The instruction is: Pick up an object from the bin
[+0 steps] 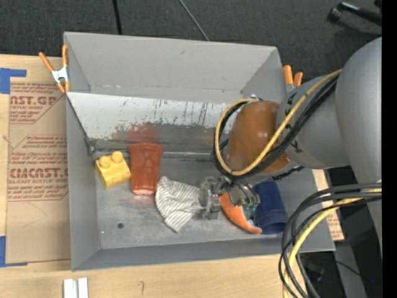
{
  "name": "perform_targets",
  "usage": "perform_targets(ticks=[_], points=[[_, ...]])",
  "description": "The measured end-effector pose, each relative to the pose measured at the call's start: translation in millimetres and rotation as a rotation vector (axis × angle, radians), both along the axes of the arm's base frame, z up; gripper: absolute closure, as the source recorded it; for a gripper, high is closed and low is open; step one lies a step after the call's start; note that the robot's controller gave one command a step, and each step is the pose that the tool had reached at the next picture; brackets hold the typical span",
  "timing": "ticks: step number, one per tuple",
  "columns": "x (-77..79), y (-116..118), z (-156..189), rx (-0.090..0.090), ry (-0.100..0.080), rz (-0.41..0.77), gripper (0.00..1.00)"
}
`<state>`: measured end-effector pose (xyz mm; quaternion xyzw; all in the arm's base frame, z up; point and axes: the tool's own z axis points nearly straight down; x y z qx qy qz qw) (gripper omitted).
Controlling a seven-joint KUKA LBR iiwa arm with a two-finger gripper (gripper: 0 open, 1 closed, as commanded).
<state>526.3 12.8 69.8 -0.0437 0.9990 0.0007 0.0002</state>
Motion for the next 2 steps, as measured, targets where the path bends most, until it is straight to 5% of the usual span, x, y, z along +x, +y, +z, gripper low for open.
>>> perform_targets(ticks=[2], points=[[-0.5, 0.1, 0.9, 0.0, 0.0, 0.001, 1.0]])
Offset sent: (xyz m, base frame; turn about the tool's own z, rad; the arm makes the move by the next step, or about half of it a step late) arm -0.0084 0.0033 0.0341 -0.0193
